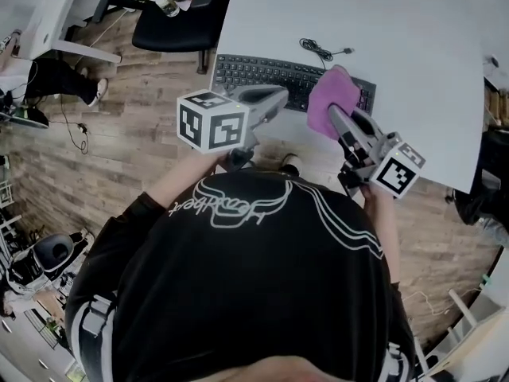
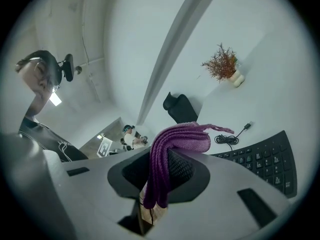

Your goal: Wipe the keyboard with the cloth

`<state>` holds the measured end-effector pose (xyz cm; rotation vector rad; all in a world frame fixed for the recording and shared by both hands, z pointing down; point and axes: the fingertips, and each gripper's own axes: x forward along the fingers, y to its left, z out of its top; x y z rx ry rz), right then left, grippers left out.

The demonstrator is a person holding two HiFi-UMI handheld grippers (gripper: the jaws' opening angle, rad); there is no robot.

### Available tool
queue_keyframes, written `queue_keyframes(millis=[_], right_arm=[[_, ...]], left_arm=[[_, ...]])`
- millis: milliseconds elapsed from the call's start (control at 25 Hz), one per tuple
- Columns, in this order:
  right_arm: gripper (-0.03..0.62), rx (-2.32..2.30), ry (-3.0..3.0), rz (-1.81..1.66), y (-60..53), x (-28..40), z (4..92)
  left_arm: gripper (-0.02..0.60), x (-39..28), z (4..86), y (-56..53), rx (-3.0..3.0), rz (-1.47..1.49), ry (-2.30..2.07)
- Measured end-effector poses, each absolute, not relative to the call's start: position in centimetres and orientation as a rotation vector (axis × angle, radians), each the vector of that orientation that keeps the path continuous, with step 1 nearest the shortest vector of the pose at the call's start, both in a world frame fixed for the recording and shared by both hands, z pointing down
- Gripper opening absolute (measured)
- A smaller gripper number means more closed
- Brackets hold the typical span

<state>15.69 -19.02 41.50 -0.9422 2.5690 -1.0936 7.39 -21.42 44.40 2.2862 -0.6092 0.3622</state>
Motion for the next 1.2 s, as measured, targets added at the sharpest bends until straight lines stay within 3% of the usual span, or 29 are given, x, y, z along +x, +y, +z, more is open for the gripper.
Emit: queue_keyframes(millis=[600, 1200], right_arm=[[0.048, -0.779, 2.812, -1.233, -24.0, 11.6, 48.5], [0.048, -0.978, 3.075, -1.354, -24.2, 9.4, 56.1]], left_arm=[[0.005, 3.4, 47.8, -22.3, 2.150, 0.346, -0.838], [0.005, 2.4, 49.7, -20.8, 2.111, 0.344, -0.858]])
